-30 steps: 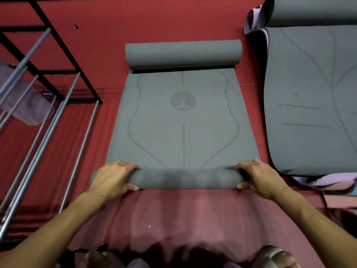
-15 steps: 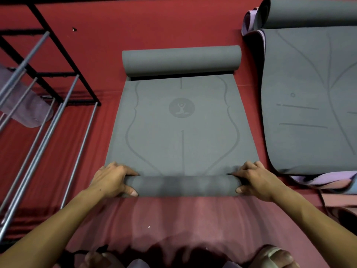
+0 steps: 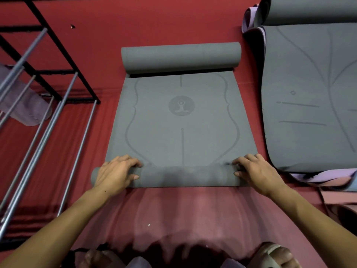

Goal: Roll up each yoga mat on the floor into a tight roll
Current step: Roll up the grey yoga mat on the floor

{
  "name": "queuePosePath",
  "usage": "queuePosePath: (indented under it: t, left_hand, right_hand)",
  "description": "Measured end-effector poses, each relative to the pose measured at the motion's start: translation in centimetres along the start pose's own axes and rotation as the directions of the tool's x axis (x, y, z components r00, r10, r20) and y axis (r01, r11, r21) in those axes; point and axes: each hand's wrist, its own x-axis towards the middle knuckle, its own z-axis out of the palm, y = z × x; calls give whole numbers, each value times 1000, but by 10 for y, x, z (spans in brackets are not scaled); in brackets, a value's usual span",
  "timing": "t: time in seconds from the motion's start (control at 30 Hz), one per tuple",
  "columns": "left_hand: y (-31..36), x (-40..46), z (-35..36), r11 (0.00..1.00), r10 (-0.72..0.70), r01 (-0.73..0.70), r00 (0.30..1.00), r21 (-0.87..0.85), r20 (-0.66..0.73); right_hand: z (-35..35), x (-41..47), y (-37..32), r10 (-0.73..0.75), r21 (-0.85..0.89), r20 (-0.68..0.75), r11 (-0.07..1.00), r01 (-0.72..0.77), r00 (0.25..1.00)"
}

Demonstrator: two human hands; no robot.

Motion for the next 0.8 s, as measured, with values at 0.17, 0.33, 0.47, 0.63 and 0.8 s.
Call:
queuePosePath:
  t: [0.17, 0.33, 0.47, 0.63, 0.8]
  left_hand:
    - [7, -2, -3, 1000, -13, 14, 1000, 19, -27]
    - [10, -1, 2, 997, -35, 39, 997, 67, -68]
    - [8, -1, 2, 998, -19, 23, 997, 51, -69]
    - [10, 0, -11, 996, -1, -2, 1000, 93, 31]
    - [16, 7, -12, 981, 13, -25, 998, 192, 62]
  right_hand:
    - [3, -5, -5, -11, 3, -108, 1000, 11, 994]
    - [8, -15, -14, -29, -51, -131, 998, 22, 991]
    - [4, -13, -17, -24, -97, -50, 995, 19, 998]
    - [-8, 3, -23, 0, -98, 11, 995, 1, 1000]
    - [0, 6, -19, -24, -111, -37, 994, 20, 999]
